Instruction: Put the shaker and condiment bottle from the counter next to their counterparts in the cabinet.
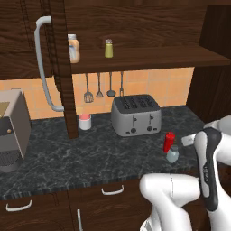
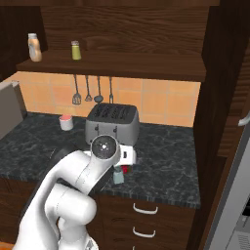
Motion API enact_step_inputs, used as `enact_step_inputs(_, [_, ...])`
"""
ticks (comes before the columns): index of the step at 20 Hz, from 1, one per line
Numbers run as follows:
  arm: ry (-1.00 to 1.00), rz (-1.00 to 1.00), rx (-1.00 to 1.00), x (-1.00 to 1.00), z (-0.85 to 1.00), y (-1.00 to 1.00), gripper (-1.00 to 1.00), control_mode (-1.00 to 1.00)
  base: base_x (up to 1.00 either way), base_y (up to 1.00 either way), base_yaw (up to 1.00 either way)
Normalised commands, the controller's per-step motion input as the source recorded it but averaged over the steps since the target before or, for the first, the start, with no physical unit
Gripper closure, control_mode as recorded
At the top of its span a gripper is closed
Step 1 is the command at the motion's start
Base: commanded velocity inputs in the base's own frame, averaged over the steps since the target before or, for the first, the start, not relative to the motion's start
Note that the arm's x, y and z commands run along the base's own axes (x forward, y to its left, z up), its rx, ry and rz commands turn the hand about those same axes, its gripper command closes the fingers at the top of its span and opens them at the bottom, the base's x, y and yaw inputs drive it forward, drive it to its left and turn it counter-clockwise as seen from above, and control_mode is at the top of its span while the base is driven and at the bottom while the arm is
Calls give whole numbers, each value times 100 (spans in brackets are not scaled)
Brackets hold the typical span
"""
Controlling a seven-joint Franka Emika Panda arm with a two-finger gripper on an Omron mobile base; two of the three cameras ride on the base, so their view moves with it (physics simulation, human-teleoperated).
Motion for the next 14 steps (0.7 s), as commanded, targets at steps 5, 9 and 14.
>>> enact_step_inputs(5, [-9,8,3,-16,-46,-4,-100,-100,0,0,0])
enact_step_inputs(9, [3,1,0,1,-12,17,-100,-100,0,0,0])
enact_step_inputs(14, [4,0,-7,8,-64,32,-100,-100,0,0,0])
